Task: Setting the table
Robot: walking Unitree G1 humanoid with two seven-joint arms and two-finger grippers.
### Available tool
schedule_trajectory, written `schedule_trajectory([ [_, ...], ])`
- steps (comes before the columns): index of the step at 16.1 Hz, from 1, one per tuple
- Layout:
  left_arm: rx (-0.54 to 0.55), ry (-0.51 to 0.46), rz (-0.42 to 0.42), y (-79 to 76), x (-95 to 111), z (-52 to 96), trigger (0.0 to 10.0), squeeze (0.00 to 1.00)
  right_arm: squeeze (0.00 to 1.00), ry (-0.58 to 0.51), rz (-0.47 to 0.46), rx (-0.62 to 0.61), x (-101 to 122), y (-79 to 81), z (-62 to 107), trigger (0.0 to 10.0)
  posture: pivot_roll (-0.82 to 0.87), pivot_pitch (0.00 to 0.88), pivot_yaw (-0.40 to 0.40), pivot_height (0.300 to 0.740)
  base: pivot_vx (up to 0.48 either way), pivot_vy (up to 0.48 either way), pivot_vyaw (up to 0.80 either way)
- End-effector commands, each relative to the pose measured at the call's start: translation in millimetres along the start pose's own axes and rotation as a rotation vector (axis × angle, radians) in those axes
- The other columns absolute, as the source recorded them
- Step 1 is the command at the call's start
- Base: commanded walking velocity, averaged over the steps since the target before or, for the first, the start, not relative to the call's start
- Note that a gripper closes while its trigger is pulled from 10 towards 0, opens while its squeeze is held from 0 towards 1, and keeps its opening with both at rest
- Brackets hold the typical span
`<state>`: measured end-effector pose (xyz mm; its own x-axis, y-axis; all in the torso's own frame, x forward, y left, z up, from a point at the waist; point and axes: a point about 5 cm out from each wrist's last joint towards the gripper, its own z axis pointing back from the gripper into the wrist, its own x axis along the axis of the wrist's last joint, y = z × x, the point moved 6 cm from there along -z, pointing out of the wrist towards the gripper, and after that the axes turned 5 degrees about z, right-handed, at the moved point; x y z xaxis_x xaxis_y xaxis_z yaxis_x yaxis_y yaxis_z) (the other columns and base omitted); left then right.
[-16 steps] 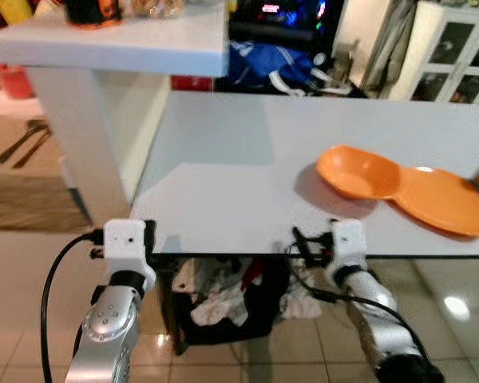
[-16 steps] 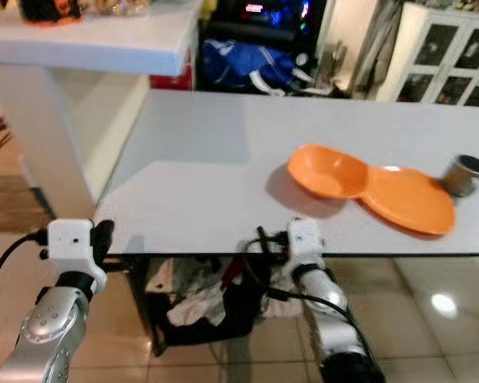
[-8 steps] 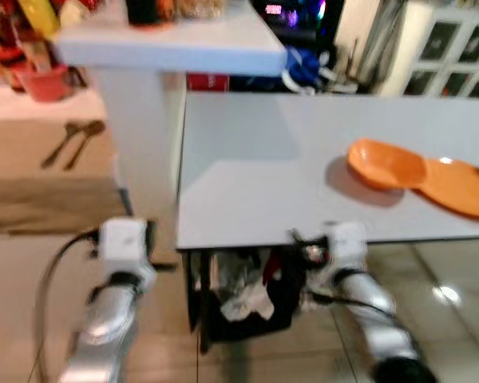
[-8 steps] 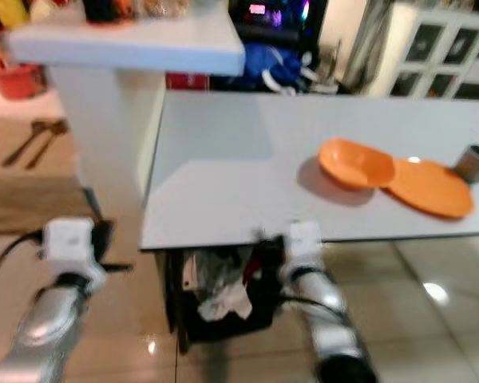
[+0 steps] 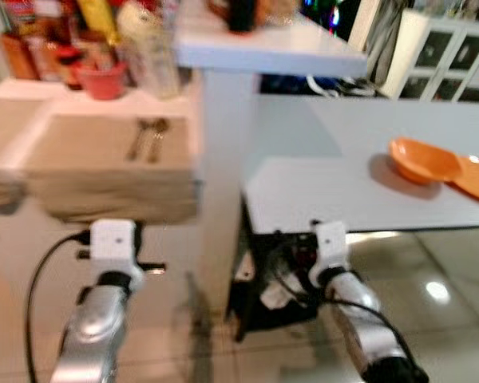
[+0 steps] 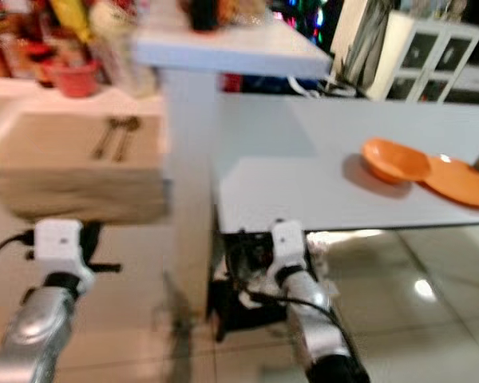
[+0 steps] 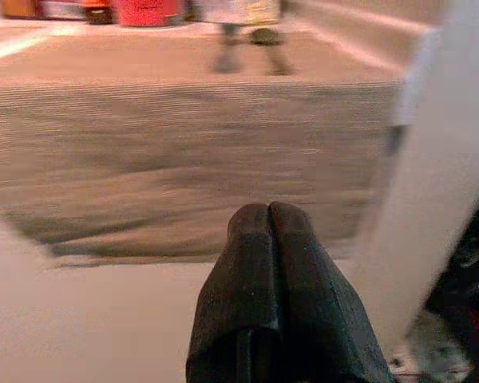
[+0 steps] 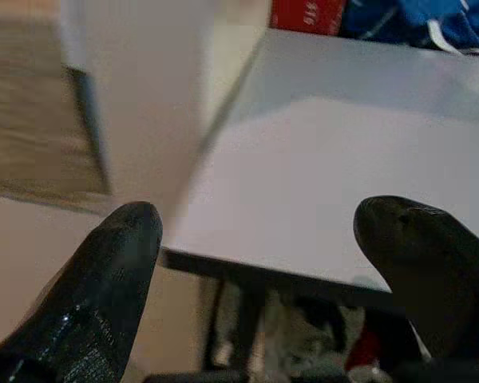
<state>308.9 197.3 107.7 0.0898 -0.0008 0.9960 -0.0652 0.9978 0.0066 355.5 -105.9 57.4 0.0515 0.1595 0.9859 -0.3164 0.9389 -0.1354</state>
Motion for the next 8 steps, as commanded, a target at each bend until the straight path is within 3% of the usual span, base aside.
schedule_trajectory([
  [1,-0.033,0.002,0.009,-11.5,0,-1.9,10.0,0.0,0.0,0.009,0.024,-0.026,-1,-12.9,3.2,10.0,0.07,0.0,-0.042,0.736,0.0,0.48,0.0],
  [2,-0.021,0.006,-0.004,-9.4,0,-2.9,10.0,0.0,0.0,0.009,0.025,-0.023,-1,-12.4,3.4,10.0,0.07,0.0,-0.042,0.736,0.0,0.48,0.0],
  [3,0.011,0.0,-0.015,-4.3,1,-4.8,10.0,0.0,0.0,0.01,0.027,-0.021,-1,-12.0,3.6,10.0,0.07,0.0,-0.043,0.736,0.0,0.0,0.0],
  [4,0.027,-0.002,-0.009,-1.5,2,-6.0,10.0,1.0,0.0,0.012,0.028,-0.018,-2,-11.6,3.8,10.0,0.08,0.0,-0.042,0.736,0.0,0.0,0.0],
  [8,-0.001,0.009,-0.01,-6.5,0,-6.3,10.0,1.0,0.0,0.017,0.03,-0.012,-3,-10.7,3.2,10.0,0.08,0.0,-0.044,0.736,0.0,0.0,0.0],
])
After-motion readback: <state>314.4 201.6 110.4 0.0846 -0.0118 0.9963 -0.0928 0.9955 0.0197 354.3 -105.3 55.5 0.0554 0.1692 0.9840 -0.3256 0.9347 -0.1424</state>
